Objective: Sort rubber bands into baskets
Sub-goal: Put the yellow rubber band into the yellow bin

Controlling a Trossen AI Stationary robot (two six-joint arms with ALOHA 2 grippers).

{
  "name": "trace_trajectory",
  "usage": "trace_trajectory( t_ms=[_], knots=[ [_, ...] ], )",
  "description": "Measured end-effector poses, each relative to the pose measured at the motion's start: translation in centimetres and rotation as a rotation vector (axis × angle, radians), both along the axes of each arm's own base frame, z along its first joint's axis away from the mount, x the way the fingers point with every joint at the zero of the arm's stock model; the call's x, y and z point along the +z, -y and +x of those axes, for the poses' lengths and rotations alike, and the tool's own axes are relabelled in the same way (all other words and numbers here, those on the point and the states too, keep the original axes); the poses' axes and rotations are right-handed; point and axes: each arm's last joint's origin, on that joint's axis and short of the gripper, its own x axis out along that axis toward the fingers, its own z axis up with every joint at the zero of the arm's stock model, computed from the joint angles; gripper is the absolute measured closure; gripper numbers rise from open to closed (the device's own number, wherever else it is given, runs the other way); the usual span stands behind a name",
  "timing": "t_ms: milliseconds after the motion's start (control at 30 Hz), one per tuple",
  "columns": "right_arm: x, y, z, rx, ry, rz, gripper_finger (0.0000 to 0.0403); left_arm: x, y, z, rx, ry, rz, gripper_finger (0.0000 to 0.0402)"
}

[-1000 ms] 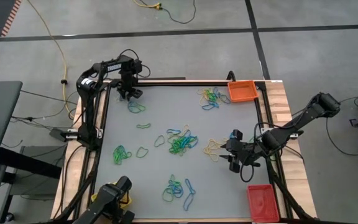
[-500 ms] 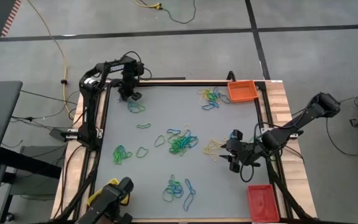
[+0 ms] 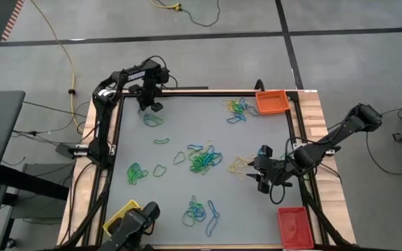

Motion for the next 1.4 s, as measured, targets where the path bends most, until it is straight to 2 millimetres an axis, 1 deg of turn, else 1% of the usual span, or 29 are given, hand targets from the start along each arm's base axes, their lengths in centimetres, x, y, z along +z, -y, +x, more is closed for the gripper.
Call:
trace_trajectory(
  t_ms=[100, 233, 367, 433, 500, 633, 733, 867, 1000, 1200, 1300, 1400],
  knots=[
    [0.0, 0.0, 0.0, 0.0, 0.0, 0.0, 0.0179, 1.8, -0.1, 1.0, -0.036, -0.026, 0.061, 0.0401],
    [0.0, 0.0, 0.0, -0.001, 0.0, 0.0, 0.0179, 4.9, 0.1, 1.9, -0.061, 0.018, 0.174, 0.0402],
    [0.0, 0.0, 0.0, 0.0, 0.001, 0.0, 0.0179, 7.0, 0.5, 1.9, -0.048, 0.012, 0.272, 0.0401],
    [0.0, 0.0, 0.0, -0.001, 0.0, 0.0, 0.0179, 8.0, 1.0, 1.8, -0.027, 0.083, 0.25, 0.0401],
    [0.0, 0.0, 0.0, 0.0, 0.001, 0.0, 0.0179, 8.7, 1.4, 1.9, -0.024, 0.104, 0.263, 0.0401],
    [0.0, 0.0, 0.0, 0.0, 0.001, 0.001, 0.0179, 9.7, 2.0, 2.0, -0.048, 0.05, 0.348, 0.0401],
    [0.0, 0.0, 0.0, 0.0, 0.001, 0.001, 0.0179, 10.4, 2.5, 2.2, -0.048, 0.089, 0.341, 0.0401],
    [0.0, 0.0, 0.0, -0.001, 0.0, 0.0, 0.0179, 10.6, 3.4, 3.1, -0.082, 0.097, 0.348, 0.0401],
    [0.0, 0.0, 0.0, 0.0, 0.001, 0.0, 0.0179, 10.9, 4.2, 3.7, -0.092, 0.152, 0.313, 0.0401],
    [0.0, 0.0, 0.0, 0.0, 0.001, 0.001, 0.0179, 10.9, 5.0, 4.5, -0.126, 0.137, 0.331, 0.0401],
    [0.0, 0.0, 0.0, 0.0, 0.001, 0.0, 0.0179, 11.5, 6.1, 5.2, -0.154, 0.191, 0.304, 0.0401],
    [0.0, 0.0, 0.0, -0.001, 0.001, 0.0, 0.0179, 12.2, 7.8, 6.2, -0.203, 0.252, 0.276, 0.0401]
  ],
)
